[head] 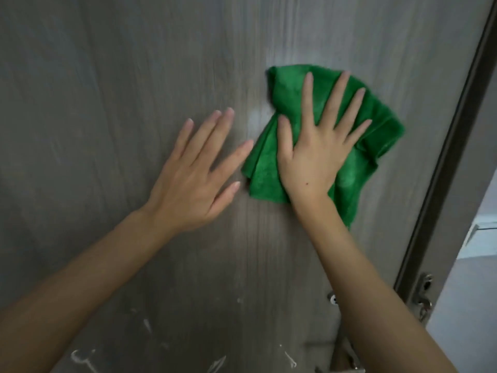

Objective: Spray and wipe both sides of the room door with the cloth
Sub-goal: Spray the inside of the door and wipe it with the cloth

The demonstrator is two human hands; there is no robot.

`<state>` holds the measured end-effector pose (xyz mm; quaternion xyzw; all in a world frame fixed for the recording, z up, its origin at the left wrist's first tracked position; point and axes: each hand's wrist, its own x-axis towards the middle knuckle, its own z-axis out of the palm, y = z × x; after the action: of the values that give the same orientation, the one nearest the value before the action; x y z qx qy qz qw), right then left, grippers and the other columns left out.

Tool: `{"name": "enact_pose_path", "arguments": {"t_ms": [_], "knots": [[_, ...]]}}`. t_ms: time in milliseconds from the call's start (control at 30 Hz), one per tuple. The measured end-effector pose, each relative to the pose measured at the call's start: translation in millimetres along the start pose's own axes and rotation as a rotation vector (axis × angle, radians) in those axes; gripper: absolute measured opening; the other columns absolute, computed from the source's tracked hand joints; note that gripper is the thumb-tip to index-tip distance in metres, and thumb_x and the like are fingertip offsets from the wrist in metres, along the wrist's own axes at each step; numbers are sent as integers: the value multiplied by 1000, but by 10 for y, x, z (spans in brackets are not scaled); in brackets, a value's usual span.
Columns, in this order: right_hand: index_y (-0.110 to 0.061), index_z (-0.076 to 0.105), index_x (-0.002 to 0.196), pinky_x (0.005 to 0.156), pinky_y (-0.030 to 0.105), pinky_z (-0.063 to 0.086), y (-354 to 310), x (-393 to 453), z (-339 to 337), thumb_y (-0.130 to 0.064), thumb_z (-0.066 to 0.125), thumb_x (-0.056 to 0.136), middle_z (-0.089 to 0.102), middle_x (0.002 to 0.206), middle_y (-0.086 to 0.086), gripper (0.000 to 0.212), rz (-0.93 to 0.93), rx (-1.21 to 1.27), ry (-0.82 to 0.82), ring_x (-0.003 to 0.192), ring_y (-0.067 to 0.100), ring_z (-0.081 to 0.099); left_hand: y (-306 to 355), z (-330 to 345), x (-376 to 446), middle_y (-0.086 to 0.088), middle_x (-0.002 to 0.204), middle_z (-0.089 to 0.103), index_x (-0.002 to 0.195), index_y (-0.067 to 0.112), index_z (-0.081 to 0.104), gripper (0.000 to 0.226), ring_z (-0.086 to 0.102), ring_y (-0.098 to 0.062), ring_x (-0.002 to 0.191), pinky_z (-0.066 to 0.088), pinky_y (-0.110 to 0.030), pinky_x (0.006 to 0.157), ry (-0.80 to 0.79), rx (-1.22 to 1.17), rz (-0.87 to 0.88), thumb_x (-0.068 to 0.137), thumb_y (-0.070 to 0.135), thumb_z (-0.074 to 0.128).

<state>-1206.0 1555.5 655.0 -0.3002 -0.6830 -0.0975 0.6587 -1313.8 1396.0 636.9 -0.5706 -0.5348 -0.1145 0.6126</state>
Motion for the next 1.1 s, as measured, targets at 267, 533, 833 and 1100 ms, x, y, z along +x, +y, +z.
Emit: {"name": "enact_pose_path", "arguments": {"t_ms": [267,533,833,1100], "knots": [[-35,30,147,112,59,6,-677,-1453,147,-53,51,92,17,157,9,62,-463,88,-220,144,38,7,-566,-366,-798,-32,149,28,144,6,36,51,22,-42,141,10,-52,117,-106,99,-96,99,28,43],[-39,38,144,71,31,52,-1590,-2147,219,-50,53,89,22,155,4,58,-578,207,-400,147,31,5,-1259,-723,-1756,-32,149,29,143,4,38,51,25,-44,138,11,-50,118,-203,171,-213,97,24,45],[-36,42,142,62,15,46,-2331,-2925,418,-44,57,89,24,156,1,56,-736,313,-535,148,27,-1,-1628,-708,-2173,-31,149,28,144,6,37,49,14,-36,145,9,-50,119,-158,121,-199,99,25,42],[-22,40,145,119,40,-8,-2226,-3312,578,-43,64,87,29,154,4,67,-1143,151,-484,146,33,7,-1662,-574,-2274,-28,149,32,144,10,37,51,22,-41,140,8,-47,118,-95,100,-207,96,29,40]]}}
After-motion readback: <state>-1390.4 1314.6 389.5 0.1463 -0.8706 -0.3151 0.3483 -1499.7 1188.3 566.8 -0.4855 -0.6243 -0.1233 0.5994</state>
